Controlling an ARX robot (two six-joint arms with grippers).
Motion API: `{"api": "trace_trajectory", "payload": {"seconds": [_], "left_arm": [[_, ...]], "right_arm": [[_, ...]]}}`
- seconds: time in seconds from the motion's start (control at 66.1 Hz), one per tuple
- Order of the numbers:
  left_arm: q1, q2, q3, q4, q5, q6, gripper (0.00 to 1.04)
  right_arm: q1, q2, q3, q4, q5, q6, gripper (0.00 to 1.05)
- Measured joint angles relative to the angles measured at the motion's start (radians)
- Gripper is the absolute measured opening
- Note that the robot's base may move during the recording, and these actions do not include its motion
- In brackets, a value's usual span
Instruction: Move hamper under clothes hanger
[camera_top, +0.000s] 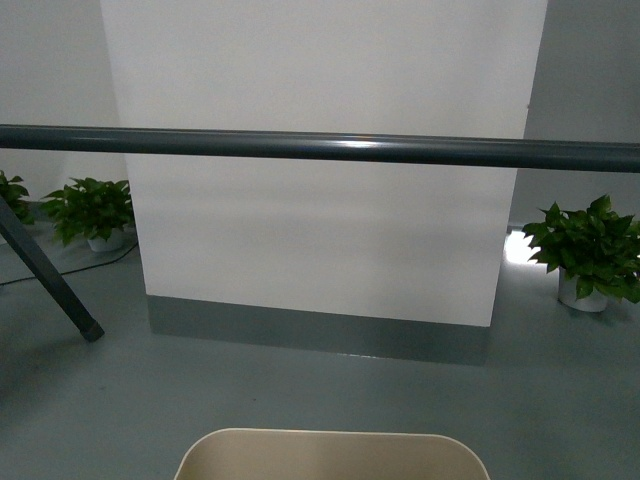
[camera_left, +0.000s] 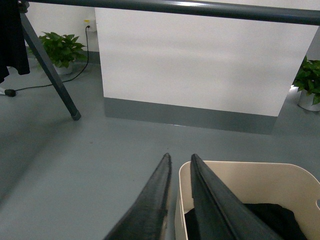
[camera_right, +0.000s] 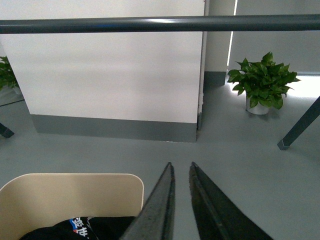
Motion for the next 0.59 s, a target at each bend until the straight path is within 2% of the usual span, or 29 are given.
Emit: {"api": "trace_trajectory", "payload": {"seconds": [0.151,0.212,0.469,0.53,0.59], "left_arm": [[0.000,0.000,0.000,0.000,0.000,0.000,0.42],[0.000,0.000,0.000,0.000,0.000,0.000,0.55],[0.000,0.000,0.000,0.000,0.000,0.000,0.94],[0.000,0.000,0.000,0.000,0.000,0.002,1.00],[0.000,0.000,0.000,0.000,0.000,0.001,0.98]], "right_arm": [[0.000,0.000,0.000,0.000,0.000,0.000,0.40],[0.000,0.000,0.000,0.000,0.000,0.000,0.54],[0.000,0.000,0.000,0.000,0.000,0.000,0.91],[0.000,0.000,0.000,0.000,0.000,0.000,0.99],[0.000,0.000,0.000,0.000,0.000,0.000,0.97]]}}
